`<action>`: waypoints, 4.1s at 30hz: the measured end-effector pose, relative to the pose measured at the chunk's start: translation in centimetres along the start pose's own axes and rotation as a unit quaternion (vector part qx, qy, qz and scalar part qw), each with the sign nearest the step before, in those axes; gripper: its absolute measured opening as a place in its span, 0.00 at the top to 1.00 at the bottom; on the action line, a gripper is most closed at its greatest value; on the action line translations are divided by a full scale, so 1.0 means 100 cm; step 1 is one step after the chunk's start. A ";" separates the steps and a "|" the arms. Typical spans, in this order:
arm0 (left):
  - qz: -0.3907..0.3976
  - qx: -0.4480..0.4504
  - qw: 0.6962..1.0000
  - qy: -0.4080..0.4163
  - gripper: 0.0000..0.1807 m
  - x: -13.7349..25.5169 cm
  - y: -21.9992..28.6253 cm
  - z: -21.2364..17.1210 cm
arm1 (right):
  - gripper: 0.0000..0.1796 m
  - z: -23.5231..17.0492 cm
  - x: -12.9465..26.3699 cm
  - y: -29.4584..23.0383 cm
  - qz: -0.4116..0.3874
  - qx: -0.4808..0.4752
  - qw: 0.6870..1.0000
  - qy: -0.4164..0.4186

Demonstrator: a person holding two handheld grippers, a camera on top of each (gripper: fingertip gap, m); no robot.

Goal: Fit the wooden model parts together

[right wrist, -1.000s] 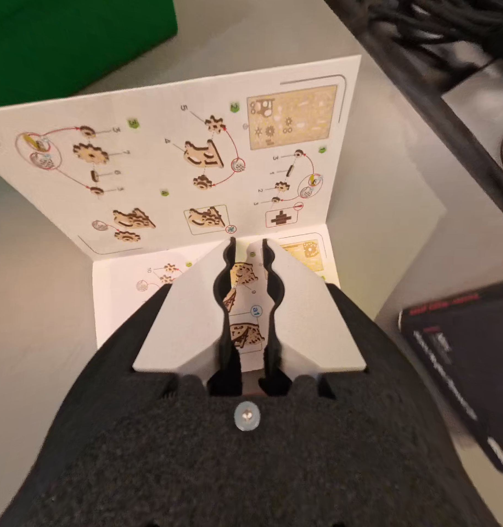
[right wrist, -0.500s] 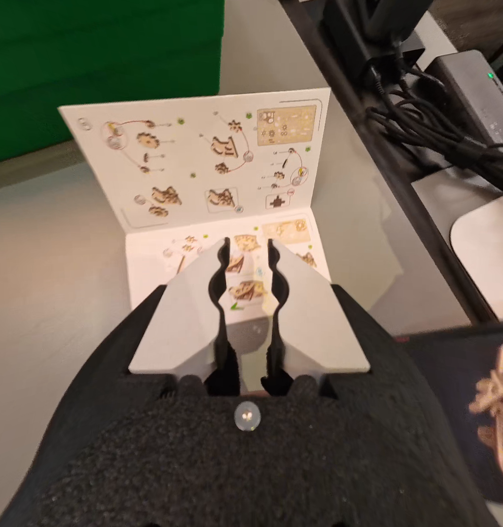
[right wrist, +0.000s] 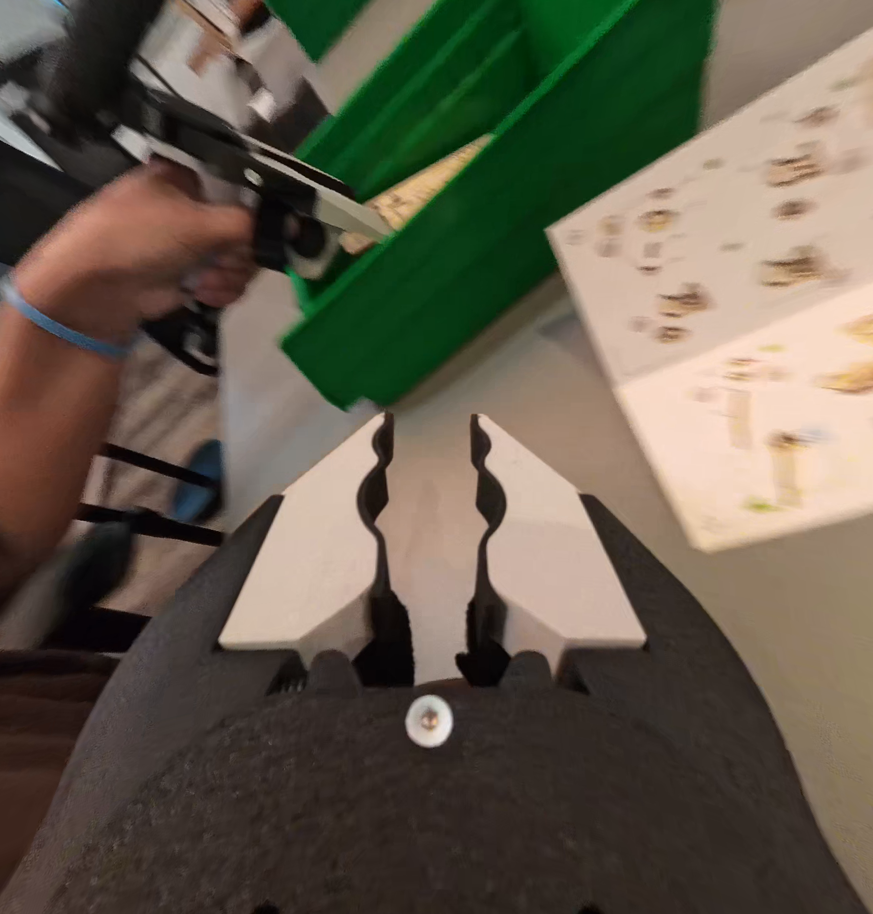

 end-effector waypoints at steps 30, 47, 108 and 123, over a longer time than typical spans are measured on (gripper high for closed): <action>-0.079 0.061 0.993 0.063 0.48 0.081 -0.032 -0.117 | 0.82 -0.040 -0.090 -0.109 0.147 -0.194 0.970 0.022; -0.497 0.279 0.817 -0.092 0.99 0.043 -0.093 -0.124 | 0.83 -0.061 -0.044 -0.108 0.148 -0.167 0.975 0.000; -0.654 -0.023 0.735 -0.178 0.99 0.037 0.216 -0.193 | 0.97 -0.125 0.138 -0.058 0.093 -0.147 0.979 0.105; -0.637 -0.025 0.750 -0.176 0.99 0.035 0.216 -0.195 | 0.97 -0.119 0.136 -0.067 0.012 -0.068 0.996 0.053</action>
Point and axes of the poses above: each gripper's, where its closed fingertips meet, x back along the fingers, z out of its top, y = z × x across the jaws, the point moved 10 cm from there along x, back along the fingers, and after that the axes turned 14 degrees about x, right-handed, at the moved point
